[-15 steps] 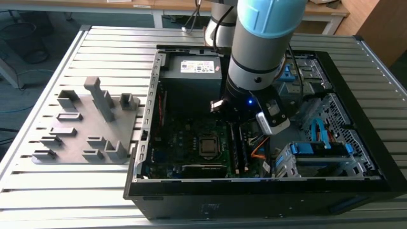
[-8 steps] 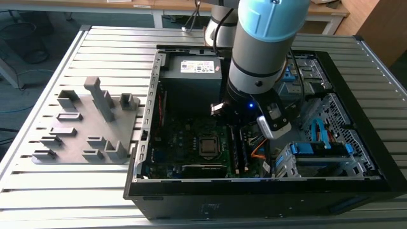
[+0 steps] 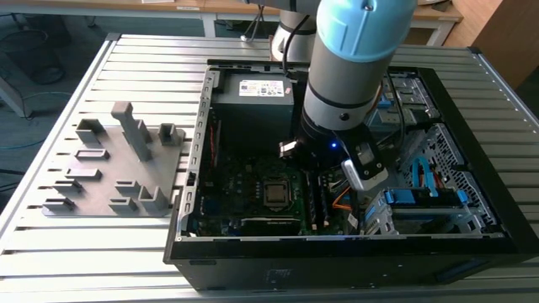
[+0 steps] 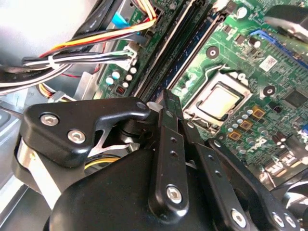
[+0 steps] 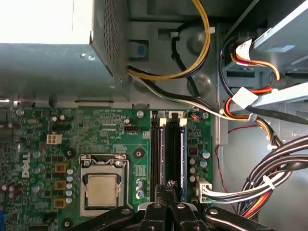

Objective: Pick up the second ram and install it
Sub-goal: 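Press down the second ram until it locks into place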

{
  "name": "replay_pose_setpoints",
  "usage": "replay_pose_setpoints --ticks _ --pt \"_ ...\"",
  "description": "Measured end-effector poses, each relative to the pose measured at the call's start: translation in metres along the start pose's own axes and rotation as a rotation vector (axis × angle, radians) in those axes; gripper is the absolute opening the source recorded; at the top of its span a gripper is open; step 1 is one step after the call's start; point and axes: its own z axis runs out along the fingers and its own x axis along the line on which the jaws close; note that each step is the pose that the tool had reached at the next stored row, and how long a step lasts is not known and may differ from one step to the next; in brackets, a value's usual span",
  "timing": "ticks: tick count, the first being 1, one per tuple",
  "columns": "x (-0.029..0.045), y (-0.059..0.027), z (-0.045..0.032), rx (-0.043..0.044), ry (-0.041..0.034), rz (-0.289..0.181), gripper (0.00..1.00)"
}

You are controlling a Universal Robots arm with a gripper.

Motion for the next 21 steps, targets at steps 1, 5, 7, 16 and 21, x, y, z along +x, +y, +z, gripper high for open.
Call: replay_pose_setpoints --ticks 1,5,7,16,21 --pt "0.0 -0.0004 0.0001 0.0005 0.0 0.0 0.1" --pt "-0.0002 -0.0039 0.0011 0.0067 0.0 -0.001 0.1" --pt "-0.0002 -0.0094 0.0014 0.0085 -0.0001 0.0 0.1" --pt "-0.0003 -0.0259 0.0029 0.0736 -0.0011 -0.003 0.1" --pt "-0.0003 -0.0264 0.0054 0.0838 -0.0012 -0.003 0.1"
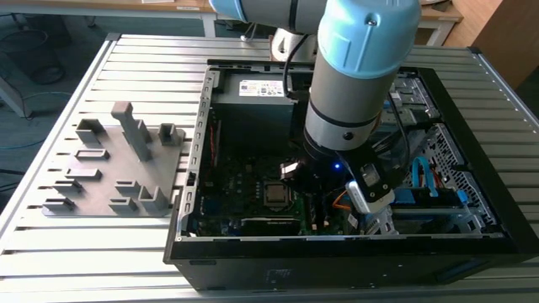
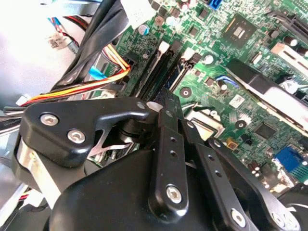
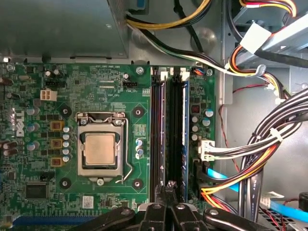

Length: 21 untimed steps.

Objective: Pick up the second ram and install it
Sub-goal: 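Press down the second ram until it locks into place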

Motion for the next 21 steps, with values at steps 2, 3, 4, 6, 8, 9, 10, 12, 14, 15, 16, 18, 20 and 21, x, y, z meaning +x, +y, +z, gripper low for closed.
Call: replay_pose_setpoints --ticks 2,3,4,6,8,9,10,12,14,15,16,18,20,21 --pt "0.0001 0.0 0.0019 0.001 0.0 0.0 0.1" --pt "0.0001 0.0 0.0031 0.0018 0.0 0.0 0.1" --pt "0.0001 0.0 0.0041 0.0021 0.0 0.0 0.1" --pt "0.0002 0.0 0.0062 0.0029 0.0 0.0 0.1" --pt "0.0003 0.0 0.0072 0.0057 -0.0001 0.0 0.1" --pt "0.0003 0.0 0.0075 0.0074 0.0001 0.0 0.1" --pt "0.0003 0.0 0.0079 0.0087 0.0001 0.0 0.1" --pt "0.0003 0.0 0.0089 0.01 0.0 0.0 0.1" --pt "0.0004 0.0 0.01 0.0101 0.0 0.0 0.1" --pt "0.0004 0.0 0.0104 0.0102 0.0 0.0 0.1" --pt "0.0004 0.0 0.0106 0.0102 0.0 0.0 0.1" --pt "0.0004 0.0 0.0107 0.0105 -0.0001 0.0 0.1" --pt "0.0004 0.0 0.0107 0.0106 -0.0001 0.0 0.1" --pt "0.0003 0.0001 0.01 0.01 -0.0003 0.0 0.1"
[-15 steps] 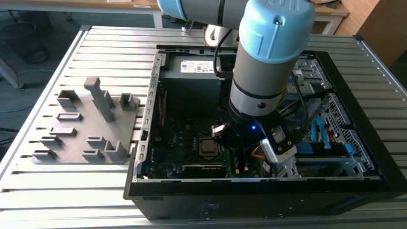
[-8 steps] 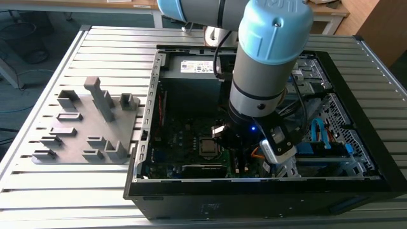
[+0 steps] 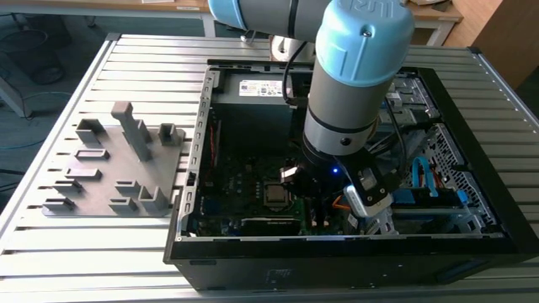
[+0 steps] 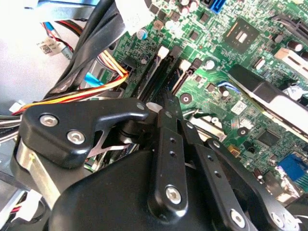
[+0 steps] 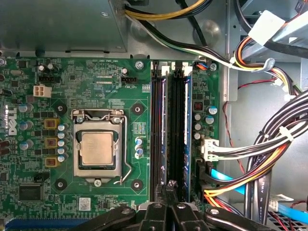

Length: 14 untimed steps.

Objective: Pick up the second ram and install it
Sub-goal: 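Press down the second ram until it locks into place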

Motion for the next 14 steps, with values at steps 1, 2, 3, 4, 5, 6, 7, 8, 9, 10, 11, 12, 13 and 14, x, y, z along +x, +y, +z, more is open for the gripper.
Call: replay_pose_setpoints --ticks 1,2,3,4,5,6,7,8,9,10,11,12,13,14 --pt "-0.0001 0.0002 -0.0012 -0.0011 -0.0005 0.0 0.1" --pt "-0.0001 0.0001 -0.0022 0.0012 -0.0002 0.0 0.1" --pt "-0.0001 0.0002 -0.0027 0.0025 0.0 0.0 0.1" --pt "0.0 0.0016 -0.0029 0.0035 0.0001 0.0 0.1" --pt "0.0001 0.0052 -0.0029 0.0039 0.0001 0.0 0.1" --pt "0.0001 0.0097 -0.003 0.0047 0.0001 0.0 0.1" --pt "0.0001 0.0145 -0.003 0.0055 0.0 0.0 0.1" --pt "0.0002 0.019 -0.0031 0.0064 0.0 0.0 0.1" --pt "0.0003 0.0235 -0.0032 0.0072 0.0001 0.0 0.1" --pt "0.0003 0.028 -0.0033 0.008 0.0001 0.0 0.1" --pt "0.0004 0.0325 -0.0033 0.0084 0.0 0.0 0.1" --pt "0.0004 0.0356 -0.0033 0.0083 0.0 0.0 0.1" --pt "0.0004 0.0376 -0.0037 0.0084 0.0 0.0 0.1" --pt "0.0004 0.038 -0.0054 0.0088 0.0001 0.0 0.1"
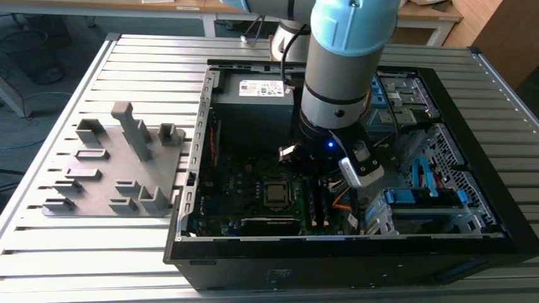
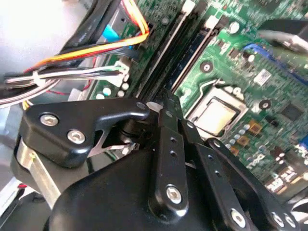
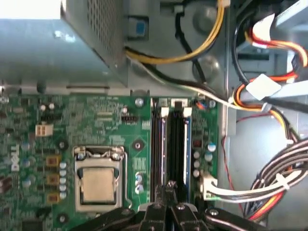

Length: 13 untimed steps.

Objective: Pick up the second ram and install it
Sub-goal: 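Press down the second ram until it locks into place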

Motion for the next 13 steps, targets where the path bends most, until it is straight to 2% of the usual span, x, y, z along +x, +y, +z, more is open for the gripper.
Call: replay_pose_setpoints --ticks 8,13 --pt "-0.0011 -0.0006 -0.0338 -0.0002 -0.0001 0.0 0.1" --pt "-0.0012 -0.0007 -0.0355 -0.0005 -0.0002 0.0 0.1"
